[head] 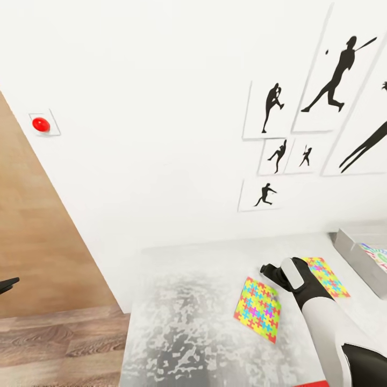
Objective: Put all the toys in the child's room - the three board games (two on the bed and one on the table), the two jigsaw puzzles on the table, and the tennis ball on the table - inside the toy box on the table in the child's room.
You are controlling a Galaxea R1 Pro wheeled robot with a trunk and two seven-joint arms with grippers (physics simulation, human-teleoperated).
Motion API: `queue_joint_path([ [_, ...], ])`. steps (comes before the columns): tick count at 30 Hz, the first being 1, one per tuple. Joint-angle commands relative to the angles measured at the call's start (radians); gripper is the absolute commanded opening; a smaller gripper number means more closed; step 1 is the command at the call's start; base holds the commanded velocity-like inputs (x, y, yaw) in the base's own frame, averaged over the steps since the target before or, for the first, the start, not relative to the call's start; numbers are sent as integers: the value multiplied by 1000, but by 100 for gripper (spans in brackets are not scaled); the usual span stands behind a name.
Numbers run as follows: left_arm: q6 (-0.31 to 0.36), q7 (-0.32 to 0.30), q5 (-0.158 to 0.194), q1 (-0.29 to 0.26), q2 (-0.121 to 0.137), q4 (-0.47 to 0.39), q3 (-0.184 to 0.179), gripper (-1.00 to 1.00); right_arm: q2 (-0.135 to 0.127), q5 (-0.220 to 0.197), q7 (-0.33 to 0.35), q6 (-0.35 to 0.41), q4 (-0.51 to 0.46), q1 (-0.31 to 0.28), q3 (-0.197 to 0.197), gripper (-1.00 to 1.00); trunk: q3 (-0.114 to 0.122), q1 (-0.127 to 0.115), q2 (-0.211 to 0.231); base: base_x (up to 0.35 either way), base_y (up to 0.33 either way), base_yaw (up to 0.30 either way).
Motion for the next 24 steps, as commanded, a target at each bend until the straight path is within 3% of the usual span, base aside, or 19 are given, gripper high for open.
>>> queue_joint_path([
  [1, 6, -1, 3, -1, 0, 0, 0, 100, 0, -11, -8, 2, -1, -1, 0, 100, -4, 1, -2, 0, 0, 0],
  [24, 6, -1, 3, -1, 0, 0, 0, 100, 1, -11, -7, 3, -1, -1, 0, 100, -42, 1, -2, 0, 0, 0],
])
